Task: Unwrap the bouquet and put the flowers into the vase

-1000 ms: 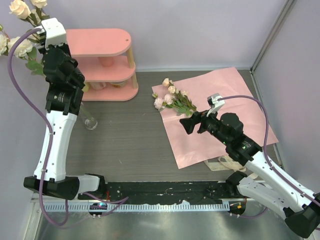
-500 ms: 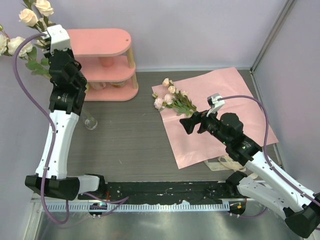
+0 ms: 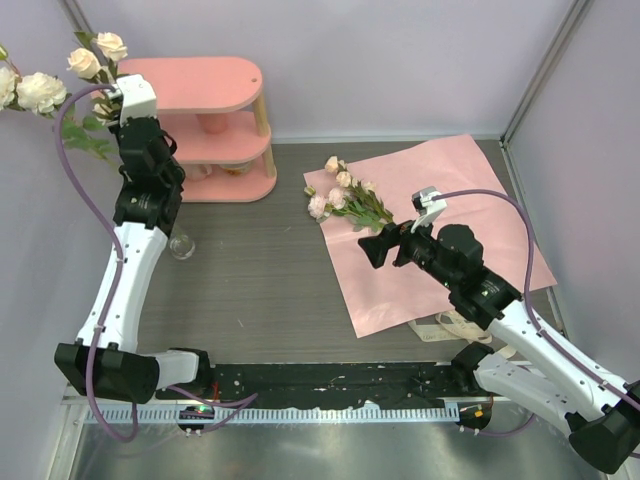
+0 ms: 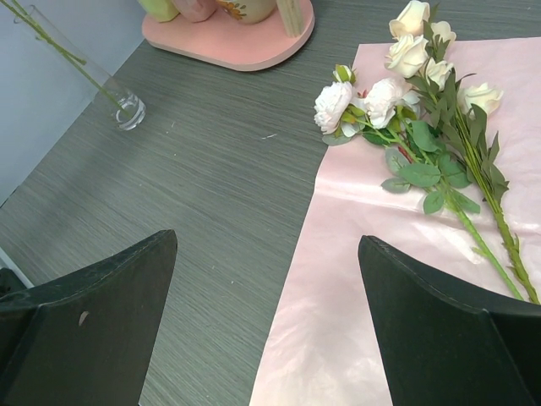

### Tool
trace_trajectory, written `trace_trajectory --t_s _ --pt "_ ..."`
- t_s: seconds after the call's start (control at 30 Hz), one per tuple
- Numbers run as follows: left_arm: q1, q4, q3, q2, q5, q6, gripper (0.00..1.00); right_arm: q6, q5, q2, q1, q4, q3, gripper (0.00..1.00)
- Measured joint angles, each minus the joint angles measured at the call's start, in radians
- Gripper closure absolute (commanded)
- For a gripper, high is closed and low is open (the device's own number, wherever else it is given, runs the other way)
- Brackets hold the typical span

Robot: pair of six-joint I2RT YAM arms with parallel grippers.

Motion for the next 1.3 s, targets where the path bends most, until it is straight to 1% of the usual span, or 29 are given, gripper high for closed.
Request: trace_trajectory --t_s 0.37,0.73,0.83,0.97,1.0,1.03,1.13,1.3 --pt "0.002 0.067 -0.140 -0.001 -0.032 -0.007 0.95 0.000 0.000 0.000 0.000 0.000 0.000 0.05" --pt "0.002 0.092 -0.194 -0.001 -0.043 -0.037 0.91 0.000 0.000 0.000 0.000 0.001 0.000 0.05" --pt "0.002 0.092 -0.213 -0.001 -0.045 -0.053 0.88 0.000 0.000 0.000 0.000 0.001 0.000 0.05" --pt "0.003 0.091 -0.240 -0.001 -0.046 -0.074 0.86 0.000 0.000 0.000 0.000 0.001 0.000 0.05" --pt "0.003 0.090 -0.244 -0.001 -0.047 -0.080 0.85 0.000 0.000 0.000 0.000 0.001 0.000 0.05" --pt "0.003 0.090 -0.248 -0.001 -0.047 -0.084 0.81 0.000 0.000 0.000 0.000 0.001 0.000 0.05" --pt "0.004 0.089 -0.262 -0.001 -0.046 -0.094 0.73 0.000 0.000 0.000 0.000 0.001 0.000 0.05" --pt "0.005 0.080 -0.283 -0.001 -0.046 -0.113 0.70 0.000 0.000 0.000 0.000 0.001 0.000 0.05"
